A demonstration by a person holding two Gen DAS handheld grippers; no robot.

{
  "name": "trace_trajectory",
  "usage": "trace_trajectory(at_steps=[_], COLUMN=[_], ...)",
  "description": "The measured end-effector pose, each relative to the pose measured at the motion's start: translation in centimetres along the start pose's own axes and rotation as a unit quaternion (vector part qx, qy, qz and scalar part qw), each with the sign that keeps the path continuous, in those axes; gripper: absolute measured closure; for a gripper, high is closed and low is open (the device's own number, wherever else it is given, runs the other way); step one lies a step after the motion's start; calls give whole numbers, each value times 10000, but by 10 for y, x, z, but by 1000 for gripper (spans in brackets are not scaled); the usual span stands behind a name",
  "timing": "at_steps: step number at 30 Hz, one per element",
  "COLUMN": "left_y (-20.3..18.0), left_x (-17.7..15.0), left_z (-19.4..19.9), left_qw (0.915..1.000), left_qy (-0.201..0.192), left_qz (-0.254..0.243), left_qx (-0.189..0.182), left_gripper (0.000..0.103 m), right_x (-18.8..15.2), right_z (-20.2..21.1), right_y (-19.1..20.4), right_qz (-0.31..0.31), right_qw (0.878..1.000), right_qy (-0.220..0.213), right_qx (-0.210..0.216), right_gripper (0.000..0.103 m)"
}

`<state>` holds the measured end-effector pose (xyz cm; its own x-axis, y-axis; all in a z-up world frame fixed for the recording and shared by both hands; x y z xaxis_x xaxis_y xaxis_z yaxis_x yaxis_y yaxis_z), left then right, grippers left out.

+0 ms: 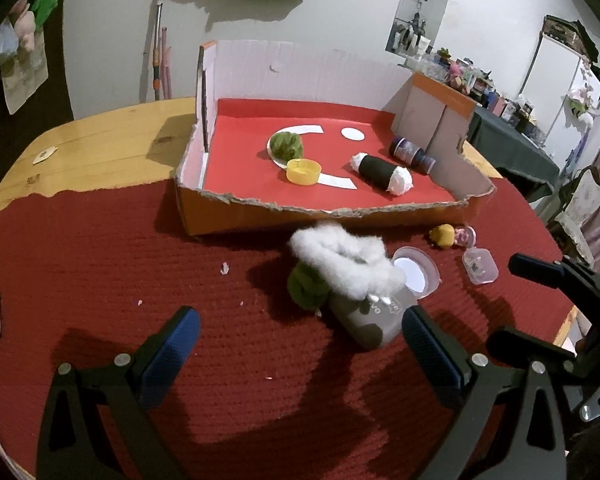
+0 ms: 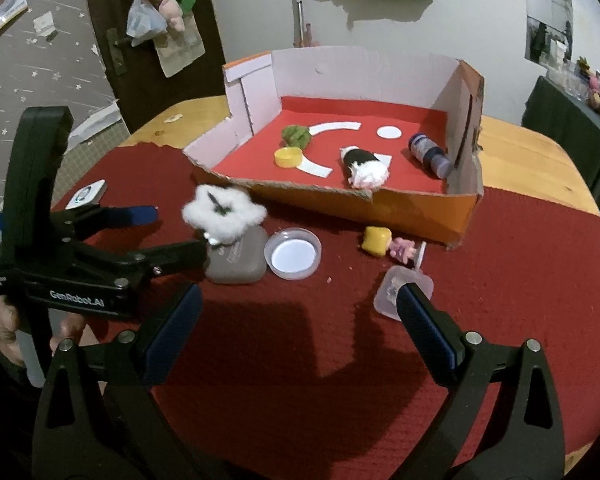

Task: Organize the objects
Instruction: 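Move the left gripper to the green fuzzy ball while the right gripper approaches the clear plastic container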

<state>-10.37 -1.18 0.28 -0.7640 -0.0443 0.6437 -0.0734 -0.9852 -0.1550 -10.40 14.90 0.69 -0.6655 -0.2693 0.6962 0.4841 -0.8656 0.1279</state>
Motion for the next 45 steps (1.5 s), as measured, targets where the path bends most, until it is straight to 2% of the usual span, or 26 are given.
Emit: trace_trajectory(at_steps=[6,17,18,22,25,32,37,45], left_y=[-2,-6,-6,-8,-9,-12,-14,-2], left_x=[3,13,13,16,18,27,32,23], left_z=[-4,-17,-18,-23,-25,-30,-34,-27], left_qw=[9999,9997,9996,9995,9994,9990,9991,9995], left_qy=[-50,-38,-36,-35,-50,-110,-105,-61], left_qz=[-92,-235,-249,-282,-322,-400,-383,-307], left_qx=[60,99,100,101,103,145,117,22], left_gripper=[0,0,0,0,0,0,0,3], right_x=[-1,-5,-5,-6,-6,-2,-1,-1], right_z=[1,-14,-16,-24,-29,-35,-36,-36], right_y=[-16,-45,-46,-47,-46,-46,-46,-47], right_qz=[-181,-342,-329,-263,-222,-187,-188,-213], right_qw=[9996,9968,9967,9963,9964,9966,9967,9971], right_qy=[-67,69,85,144,200,202,184,169], right_qx=[-221,-713,-733,-802,-798,-770,-768,-707], right_gripper=[4,4,5,25,34,38,44,45])
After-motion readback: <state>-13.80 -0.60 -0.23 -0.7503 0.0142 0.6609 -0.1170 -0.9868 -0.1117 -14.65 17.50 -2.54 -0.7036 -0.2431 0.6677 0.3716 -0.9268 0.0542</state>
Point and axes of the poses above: each gripper's, at about its wrist camera, not at the fingertips, and z roughly against the way its jaws point, y to its left, x to its top, the point moved 4 cm from there along -z, roughly the way its jaws point, and after that the axes turned 1 degree about -y, right-handed, at the moved point
